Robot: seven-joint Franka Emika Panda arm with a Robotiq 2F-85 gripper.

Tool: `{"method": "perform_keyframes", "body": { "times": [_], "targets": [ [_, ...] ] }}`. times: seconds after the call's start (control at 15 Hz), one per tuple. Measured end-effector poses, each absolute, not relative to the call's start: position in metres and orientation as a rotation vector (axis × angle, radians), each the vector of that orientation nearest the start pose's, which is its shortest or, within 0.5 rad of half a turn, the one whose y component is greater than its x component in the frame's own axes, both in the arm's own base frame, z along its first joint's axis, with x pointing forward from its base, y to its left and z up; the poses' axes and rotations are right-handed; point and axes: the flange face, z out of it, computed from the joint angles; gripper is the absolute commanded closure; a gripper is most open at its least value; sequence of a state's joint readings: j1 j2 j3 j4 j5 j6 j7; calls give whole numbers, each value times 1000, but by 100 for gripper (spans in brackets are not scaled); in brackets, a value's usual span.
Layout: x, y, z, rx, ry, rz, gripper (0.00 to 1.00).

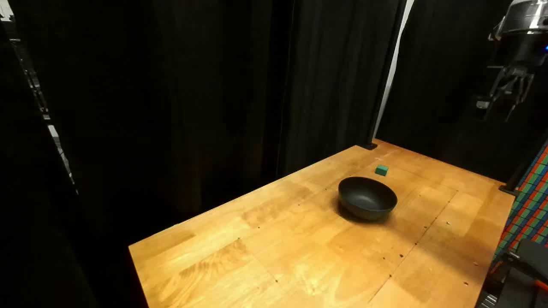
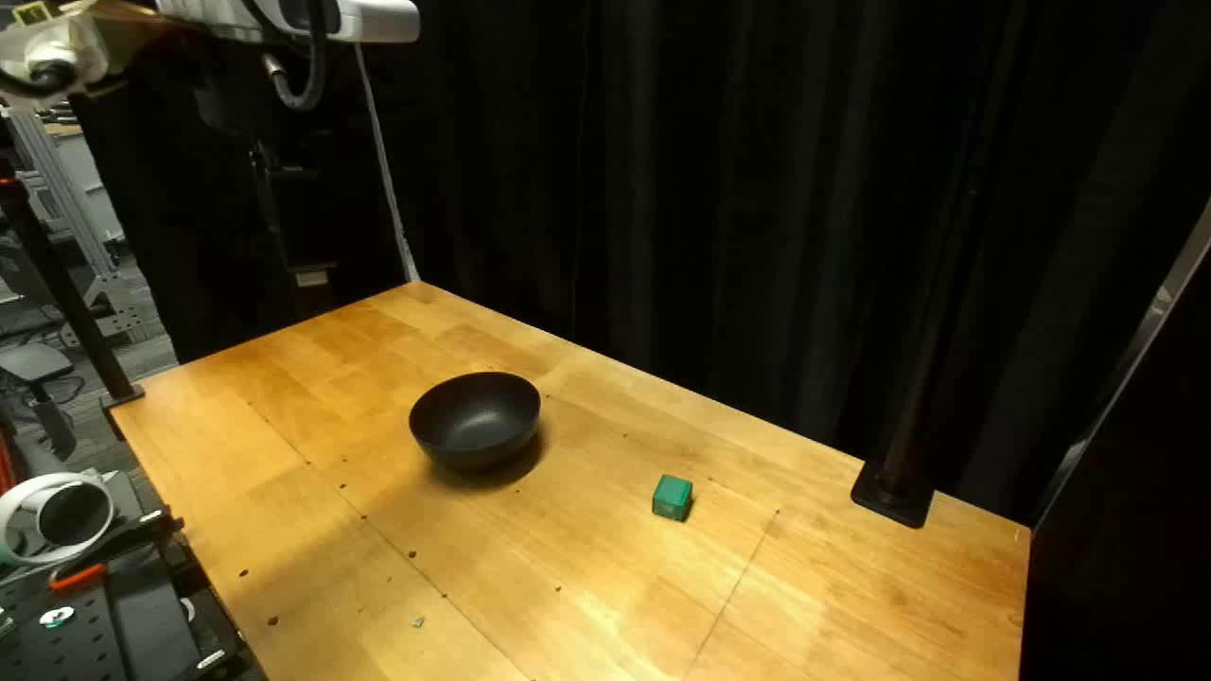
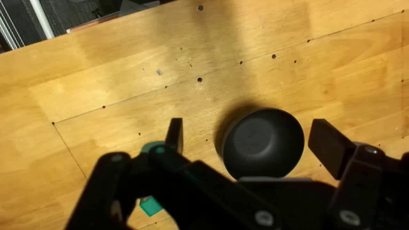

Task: Put the green block in the black bowl

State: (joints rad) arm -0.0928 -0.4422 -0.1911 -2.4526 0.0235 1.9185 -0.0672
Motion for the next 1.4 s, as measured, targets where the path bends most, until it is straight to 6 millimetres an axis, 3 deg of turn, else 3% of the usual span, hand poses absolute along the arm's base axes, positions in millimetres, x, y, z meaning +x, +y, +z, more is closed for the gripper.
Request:
{"method": "perform_keyframes", "body": {
  "times": [0.27,1.4],
  "targets": [
    [387,-114,455,-3009,308,96,0],
    [387,-114,454,-3009,308,99,0]
  ]
}}
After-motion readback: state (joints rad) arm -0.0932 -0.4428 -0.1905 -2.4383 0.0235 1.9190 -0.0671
